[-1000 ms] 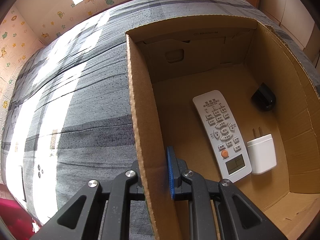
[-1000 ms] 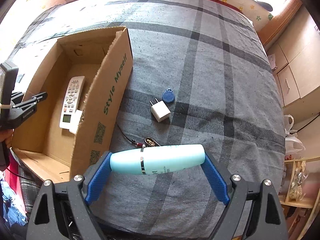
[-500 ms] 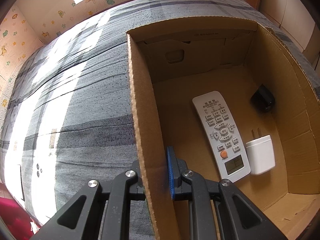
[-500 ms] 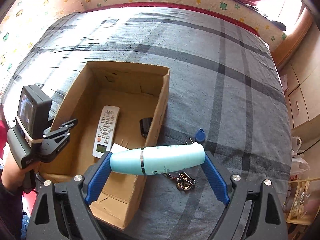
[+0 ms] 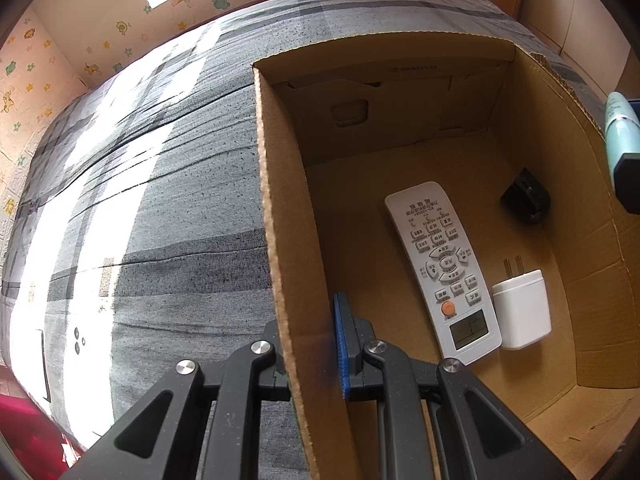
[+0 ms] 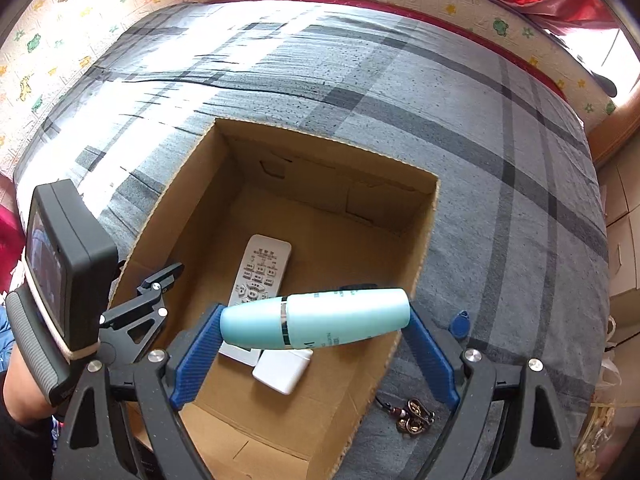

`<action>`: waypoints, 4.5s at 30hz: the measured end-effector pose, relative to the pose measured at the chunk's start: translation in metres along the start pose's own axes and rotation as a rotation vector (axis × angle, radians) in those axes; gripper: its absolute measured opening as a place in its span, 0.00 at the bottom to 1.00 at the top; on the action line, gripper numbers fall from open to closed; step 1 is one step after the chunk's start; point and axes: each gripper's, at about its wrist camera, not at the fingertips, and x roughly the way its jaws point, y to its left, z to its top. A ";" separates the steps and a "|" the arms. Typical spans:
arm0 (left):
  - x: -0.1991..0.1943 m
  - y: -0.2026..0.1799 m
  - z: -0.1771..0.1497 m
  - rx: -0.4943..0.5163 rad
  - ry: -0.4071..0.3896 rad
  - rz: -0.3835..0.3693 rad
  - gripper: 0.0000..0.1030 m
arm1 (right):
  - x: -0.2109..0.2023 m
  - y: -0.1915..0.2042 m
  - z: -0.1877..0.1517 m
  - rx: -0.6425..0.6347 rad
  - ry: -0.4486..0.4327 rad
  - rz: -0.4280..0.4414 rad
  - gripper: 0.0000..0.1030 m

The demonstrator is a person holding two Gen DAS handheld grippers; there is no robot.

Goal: Organize rigid objects

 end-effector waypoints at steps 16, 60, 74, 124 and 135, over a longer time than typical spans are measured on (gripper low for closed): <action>0.000 0.004 -0.002 -0.010 -0.007 -0.013 0.15 | 0.065 0.020 0.029 -0.105 0.067 -0.020 0.88; 0.001 0.004 -0.002 -0.004 -0.003 0.002 0.15 | 0.006 -0.007 0.013 -0.041 -0.058 -0.062 0.92; 0.003 0.005 -0.001 -0.009 0.000 -0.006 0.15 | -0.037 -0.085 -0.047 0.124 -0.095 -0.161 0.92; -0.001 -0.005 -0.003 0.012 -0.005 0.022 0.15 | 0.090 -0.118 -0.163 0.265 0.059 -0.142 0.87; -0.001 -0.004 -0.002 0.011 -0.005 0.022 0.15 | 0.078 -0.124 -0.152 0.276 0.045 -0.113 0.27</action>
